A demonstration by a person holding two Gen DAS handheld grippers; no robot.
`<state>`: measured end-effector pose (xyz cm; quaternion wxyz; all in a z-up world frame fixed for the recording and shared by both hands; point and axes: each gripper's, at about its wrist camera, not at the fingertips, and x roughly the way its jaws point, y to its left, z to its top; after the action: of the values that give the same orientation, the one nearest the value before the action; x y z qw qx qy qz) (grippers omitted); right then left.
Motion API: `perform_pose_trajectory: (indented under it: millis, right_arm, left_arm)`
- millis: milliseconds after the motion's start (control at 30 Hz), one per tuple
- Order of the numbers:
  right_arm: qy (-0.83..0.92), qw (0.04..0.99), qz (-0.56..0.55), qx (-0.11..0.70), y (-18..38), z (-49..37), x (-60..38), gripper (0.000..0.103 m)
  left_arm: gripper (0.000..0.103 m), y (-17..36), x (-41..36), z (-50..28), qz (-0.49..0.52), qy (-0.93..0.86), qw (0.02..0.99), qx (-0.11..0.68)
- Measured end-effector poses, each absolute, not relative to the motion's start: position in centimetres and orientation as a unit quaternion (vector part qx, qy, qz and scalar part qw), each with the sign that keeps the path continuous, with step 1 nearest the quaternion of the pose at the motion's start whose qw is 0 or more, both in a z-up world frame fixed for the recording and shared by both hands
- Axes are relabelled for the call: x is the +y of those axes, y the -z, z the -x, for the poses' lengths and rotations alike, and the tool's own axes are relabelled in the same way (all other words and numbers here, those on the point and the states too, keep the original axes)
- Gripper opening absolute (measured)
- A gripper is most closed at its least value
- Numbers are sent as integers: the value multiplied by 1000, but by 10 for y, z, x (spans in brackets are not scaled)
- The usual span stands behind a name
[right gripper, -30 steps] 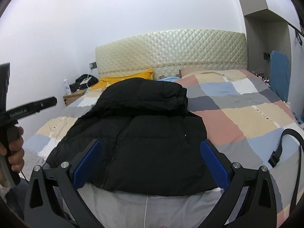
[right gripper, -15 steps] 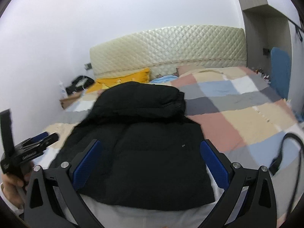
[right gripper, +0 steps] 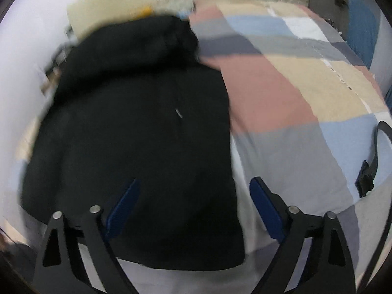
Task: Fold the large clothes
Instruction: 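Grasp the black jacket hem with the right tool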
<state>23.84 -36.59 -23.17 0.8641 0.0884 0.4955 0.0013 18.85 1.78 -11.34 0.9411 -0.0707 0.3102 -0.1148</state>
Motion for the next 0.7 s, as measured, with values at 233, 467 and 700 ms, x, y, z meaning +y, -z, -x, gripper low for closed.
perform_pose_trajectory:
  millis: [233, 467, 700]
  right_arm:
    - [-37, 837, -142, 528, 267, -247, -363, 89]
    - [-59, 821, -146, 549, 275, -246, -359, 75]
    - [-93, 837, -104, 530, 251, -227, -346, 18]
  left_arm:
    - [77, 116, 17, -188, 67, 109, 944, 306]
    - [77, 125, 28, -199, 91, 94, 937, 324]
    - [77, 130, 30, -199, 89, 84, 935, 334]
